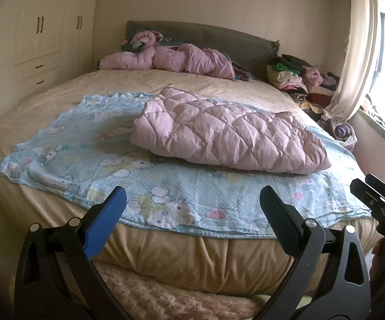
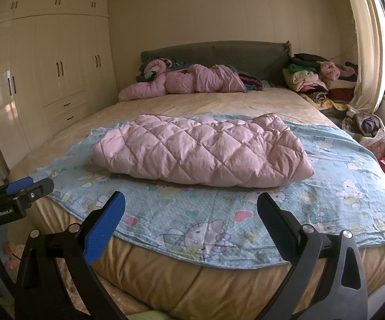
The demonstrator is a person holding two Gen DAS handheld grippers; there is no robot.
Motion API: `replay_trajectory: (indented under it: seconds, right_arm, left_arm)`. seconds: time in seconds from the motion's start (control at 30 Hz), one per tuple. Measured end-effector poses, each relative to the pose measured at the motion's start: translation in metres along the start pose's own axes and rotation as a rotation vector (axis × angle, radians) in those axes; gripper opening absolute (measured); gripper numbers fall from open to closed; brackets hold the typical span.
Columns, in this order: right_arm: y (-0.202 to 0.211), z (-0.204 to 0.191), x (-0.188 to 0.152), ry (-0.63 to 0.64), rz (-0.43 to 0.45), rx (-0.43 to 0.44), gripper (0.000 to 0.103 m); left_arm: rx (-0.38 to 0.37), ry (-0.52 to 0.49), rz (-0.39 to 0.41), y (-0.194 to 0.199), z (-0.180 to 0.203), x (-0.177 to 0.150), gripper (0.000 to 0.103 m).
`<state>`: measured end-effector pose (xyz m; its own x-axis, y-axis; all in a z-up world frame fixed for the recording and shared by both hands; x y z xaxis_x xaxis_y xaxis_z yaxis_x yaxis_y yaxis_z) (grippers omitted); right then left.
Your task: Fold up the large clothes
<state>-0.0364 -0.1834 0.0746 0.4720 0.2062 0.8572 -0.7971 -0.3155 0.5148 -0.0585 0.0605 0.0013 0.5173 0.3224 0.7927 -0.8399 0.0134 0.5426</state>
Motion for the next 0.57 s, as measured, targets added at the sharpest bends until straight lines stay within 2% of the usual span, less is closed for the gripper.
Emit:
replay_trajectory:
  seconds: [0.27,0.33,0.4,0.5,0.53,0.57]
  right_arm:
    - [-0.008,0.012,-0.007,-0.044,-0.036,-0.012,0.099]
    - [-0.012,0.024,-0.012,-0.082,-0.052,-0.027,0.099]
    - [-0.014,0.046,-0.019,-0.132,-0.071,-0.063,0.099]
    - [-0.008,0.113,-0.044,-0.245,-0.115,-0.224,0.099]
    - [-0.003,0.139,-0.056,-0.273,-0.123,-0.289,0.099]
    - [0.006,0.183,-0.081,-0.331,-0.171,-0.399,0.099]
  left_arm:
    - [-0.007,0.008,-0.009,-0.003,-0.008,-0.002,0.094]
    - [0.013,0.032,-0.016,-0.010,-0.021,0.002,0.094]
    - [0.057,0.066,-0.033,-0.024,-0.049,0.012,0.094]
    - [0.163,0.126,-0.053,-0.054,-0.104,0.037,0.094]
    - [0.215,0.137,-0.052,-0.064,-0.126,0.046,0.094]
    - [0.297,0.148,-0.048,-0.076,-0.160,0.059,0.094]
Point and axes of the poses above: each gripper's, at about its wrist camera, not at the fingertips, and y roughly against the way its jaws point, z to its right, x to its top, the point moved 6 cm from there along -y, roughly the way its jaws point, and after that the axes turned 9 degrees about y, right-handed, at the moved point
